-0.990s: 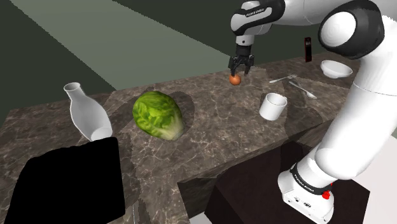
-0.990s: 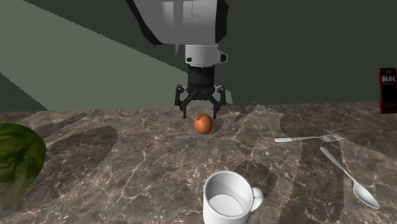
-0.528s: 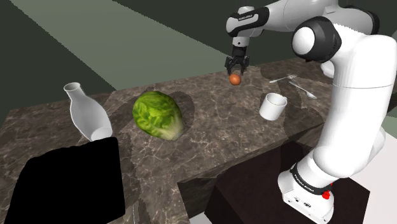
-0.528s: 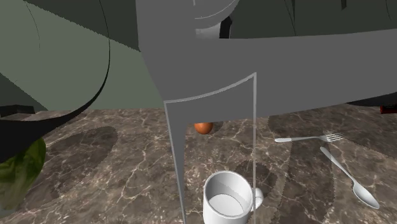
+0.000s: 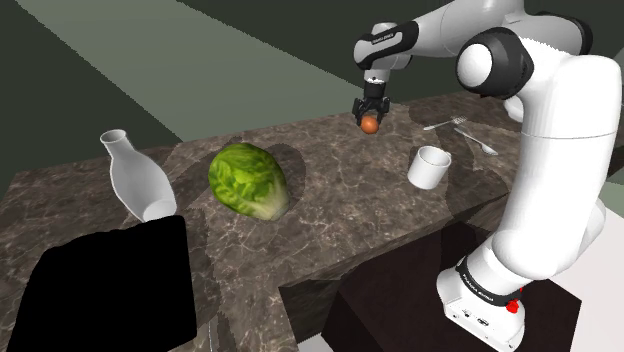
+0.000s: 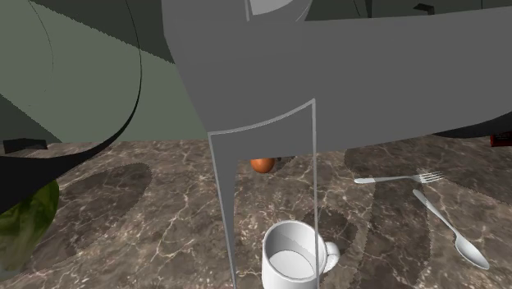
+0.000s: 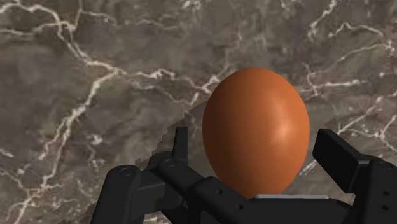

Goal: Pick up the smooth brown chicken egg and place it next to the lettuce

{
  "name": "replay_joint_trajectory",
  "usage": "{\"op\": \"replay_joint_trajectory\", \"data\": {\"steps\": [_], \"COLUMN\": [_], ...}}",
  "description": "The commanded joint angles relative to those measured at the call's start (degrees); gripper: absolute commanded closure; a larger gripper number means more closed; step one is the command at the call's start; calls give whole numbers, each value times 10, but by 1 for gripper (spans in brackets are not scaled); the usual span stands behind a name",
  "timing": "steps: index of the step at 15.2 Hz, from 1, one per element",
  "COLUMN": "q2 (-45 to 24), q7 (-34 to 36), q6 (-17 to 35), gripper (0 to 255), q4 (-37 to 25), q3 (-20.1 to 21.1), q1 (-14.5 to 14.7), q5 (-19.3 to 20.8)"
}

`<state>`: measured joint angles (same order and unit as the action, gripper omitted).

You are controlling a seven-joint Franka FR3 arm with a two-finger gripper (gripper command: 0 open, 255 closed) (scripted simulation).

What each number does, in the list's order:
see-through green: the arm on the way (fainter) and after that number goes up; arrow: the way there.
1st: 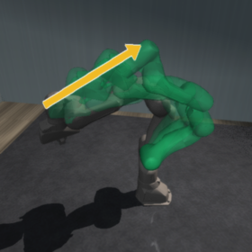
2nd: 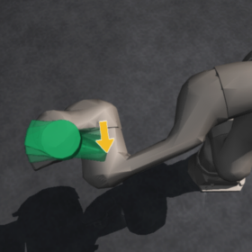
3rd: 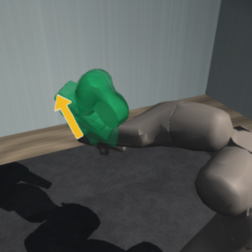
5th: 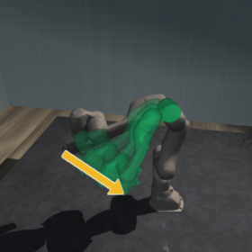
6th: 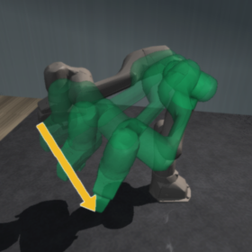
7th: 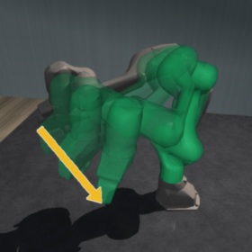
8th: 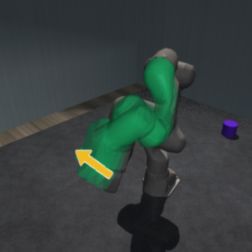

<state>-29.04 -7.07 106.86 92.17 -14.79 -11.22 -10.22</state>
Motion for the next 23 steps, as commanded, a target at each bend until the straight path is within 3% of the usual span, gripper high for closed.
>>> {"op": "replay_joint_trajectory", "data": {"steps": [1,5,6,15,23], "q2": [0,0,0,0,23], "q7": [0,0,0,0,6], "q6": [1,1,1,1,-49], "gripper": [0,0,255,255,255], "q4": [1,1,1,1,-27], "q3": [0,0,0,0,-3], "q1": [0,0,0,0,1], "q5": [0,0,0,0,7]}}
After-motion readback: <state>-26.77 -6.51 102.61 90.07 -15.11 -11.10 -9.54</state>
